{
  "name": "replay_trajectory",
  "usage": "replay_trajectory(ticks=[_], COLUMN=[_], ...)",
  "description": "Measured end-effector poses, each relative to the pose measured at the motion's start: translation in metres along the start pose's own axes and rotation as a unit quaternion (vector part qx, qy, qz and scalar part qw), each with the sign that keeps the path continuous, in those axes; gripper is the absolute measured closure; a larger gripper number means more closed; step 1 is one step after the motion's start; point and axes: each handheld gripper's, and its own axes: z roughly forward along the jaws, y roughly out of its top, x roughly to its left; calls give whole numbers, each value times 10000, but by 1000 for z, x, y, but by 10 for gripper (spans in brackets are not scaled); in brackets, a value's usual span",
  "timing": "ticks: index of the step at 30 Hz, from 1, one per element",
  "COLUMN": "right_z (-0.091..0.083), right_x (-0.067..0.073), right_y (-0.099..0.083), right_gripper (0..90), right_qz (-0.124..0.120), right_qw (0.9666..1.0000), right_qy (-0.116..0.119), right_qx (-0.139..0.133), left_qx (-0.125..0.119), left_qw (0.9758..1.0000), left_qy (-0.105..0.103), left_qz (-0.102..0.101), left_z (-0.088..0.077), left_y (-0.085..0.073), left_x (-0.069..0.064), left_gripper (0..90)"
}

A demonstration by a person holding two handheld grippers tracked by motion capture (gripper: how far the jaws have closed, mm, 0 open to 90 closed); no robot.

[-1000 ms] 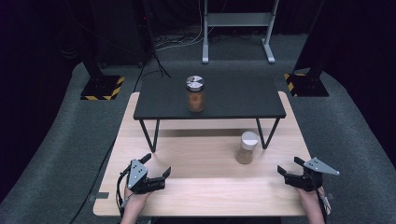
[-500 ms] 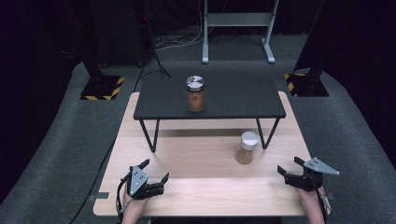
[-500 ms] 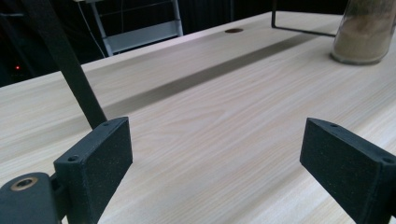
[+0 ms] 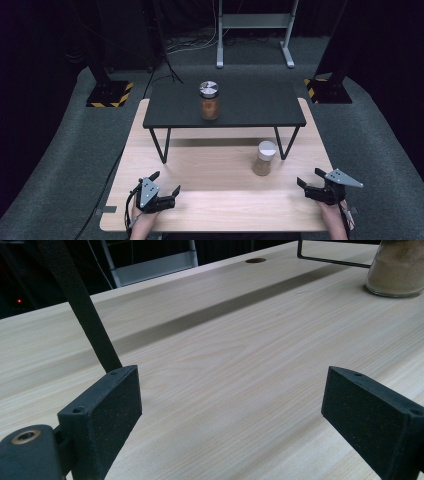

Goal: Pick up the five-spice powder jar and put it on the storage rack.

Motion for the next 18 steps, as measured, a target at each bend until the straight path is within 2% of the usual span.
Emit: replay_trajectory(ticks=[18], right_z=[1], right_x=[0], right_y=[1], right_gripper=[108], right_qz=[-22], right_qw=[10000], right_qy=[-6], right_qx=[21], left_qx=[2], left_qw=[10000], left_qy=[2], left_qz=[-47], left_z=[0], left_y=[0], left_x=[0], left_gripper=[90])
